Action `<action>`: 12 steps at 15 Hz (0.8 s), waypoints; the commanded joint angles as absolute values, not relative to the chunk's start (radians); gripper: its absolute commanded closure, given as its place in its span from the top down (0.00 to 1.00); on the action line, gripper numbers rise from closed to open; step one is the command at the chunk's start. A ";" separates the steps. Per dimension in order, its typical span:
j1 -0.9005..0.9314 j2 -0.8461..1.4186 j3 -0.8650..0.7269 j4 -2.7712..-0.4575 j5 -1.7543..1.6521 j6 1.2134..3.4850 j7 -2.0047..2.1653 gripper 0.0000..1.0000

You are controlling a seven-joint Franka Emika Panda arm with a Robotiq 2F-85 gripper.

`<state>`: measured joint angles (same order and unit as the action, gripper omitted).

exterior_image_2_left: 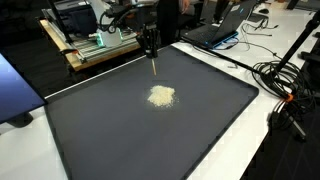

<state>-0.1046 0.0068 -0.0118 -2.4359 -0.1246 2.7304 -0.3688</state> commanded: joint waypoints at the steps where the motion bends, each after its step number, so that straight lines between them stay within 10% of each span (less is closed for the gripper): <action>1: -0.057 -0.006 -0.005 -2.340 -0.191 2.548 -0.296 0.03; 12: -0.023 0.070 0.003 -2.218 -0.157 2.426 -0.344 0.13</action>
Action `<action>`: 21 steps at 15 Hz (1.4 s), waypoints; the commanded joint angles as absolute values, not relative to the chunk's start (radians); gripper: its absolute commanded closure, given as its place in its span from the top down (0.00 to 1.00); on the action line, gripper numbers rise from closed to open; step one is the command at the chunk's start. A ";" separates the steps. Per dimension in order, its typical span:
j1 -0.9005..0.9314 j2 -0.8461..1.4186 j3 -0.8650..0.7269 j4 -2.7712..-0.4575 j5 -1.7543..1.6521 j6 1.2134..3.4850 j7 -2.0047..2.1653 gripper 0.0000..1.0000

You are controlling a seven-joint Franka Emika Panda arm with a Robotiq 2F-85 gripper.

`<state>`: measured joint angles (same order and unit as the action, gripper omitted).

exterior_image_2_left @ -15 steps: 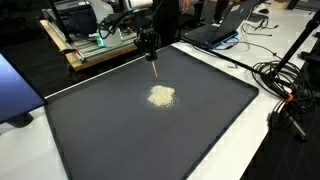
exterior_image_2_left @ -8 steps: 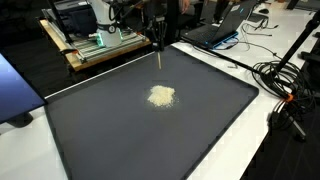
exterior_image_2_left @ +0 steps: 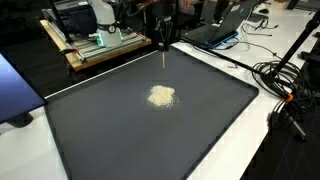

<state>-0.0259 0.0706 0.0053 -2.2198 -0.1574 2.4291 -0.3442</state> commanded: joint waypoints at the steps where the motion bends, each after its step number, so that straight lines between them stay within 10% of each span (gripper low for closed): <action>1: -0.023 0.080 0.003 -2.212 -0.157 2.426 -0.346 0.13; 21: -0.024 0.197 -0.021 -2.151 -0.248 2.447 -0.246 0.03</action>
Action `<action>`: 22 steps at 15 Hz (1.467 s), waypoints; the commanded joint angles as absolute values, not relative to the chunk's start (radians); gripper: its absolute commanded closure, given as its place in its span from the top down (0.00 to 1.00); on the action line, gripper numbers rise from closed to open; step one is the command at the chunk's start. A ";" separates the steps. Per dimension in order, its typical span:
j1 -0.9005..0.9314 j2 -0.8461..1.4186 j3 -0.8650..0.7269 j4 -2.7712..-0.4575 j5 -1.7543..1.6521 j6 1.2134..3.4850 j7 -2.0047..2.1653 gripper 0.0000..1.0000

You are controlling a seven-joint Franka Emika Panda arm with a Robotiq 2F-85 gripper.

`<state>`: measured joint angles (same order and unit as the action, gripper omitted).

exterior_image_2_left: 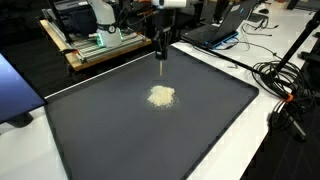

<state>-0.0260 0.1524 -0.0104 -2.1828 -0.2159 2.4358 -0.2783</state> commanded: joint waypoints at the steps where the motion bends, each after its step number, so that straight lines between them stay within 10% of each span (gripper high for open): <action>1: -0.024 0.212 -0.024 -2.144 -0.252 2.450 -0.239 0.03; 22: -0.067 0.457 -0.040 -2.003 -0.208 2.492 -0.264 0.03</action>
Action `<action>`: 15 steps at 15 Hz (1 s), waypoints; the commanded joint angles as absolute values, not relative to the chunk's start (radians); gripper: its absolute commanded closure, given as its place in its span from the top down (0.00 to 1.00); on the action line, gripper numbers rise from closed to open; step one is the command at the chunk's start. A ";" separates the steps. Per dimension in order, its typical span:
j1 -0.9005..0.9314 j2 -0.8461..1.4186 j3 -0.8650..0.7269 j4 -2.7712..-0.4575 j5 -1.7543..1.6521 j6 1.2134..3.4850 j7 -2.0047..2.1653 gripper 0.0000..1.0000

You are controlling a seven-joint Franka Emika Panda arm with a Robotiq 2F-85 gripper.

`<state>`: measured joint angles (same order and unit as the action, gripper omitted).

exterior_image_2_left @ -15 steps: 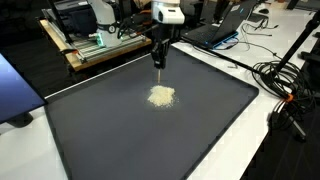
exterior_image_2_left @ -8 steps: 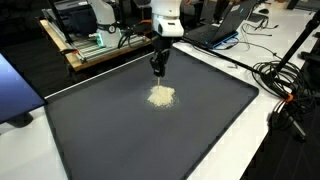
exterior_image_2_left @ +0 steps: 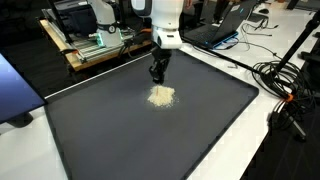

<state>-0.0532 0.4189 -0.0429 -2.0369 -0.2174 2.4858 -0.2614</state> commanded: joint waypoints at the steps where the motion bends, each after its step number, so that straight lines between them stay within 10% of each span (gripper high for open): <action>1: -0.070 0.465 -0.039 -1.999 -0.206 2.489 -0.266 0.03; 15: -0.073 0.462 -0.029 -1.994 -0.202 2.441 -0.277 0.03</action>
<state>-0.0639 0.4560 -0.0397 -2.0016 -0.2163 2.4676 -0.2624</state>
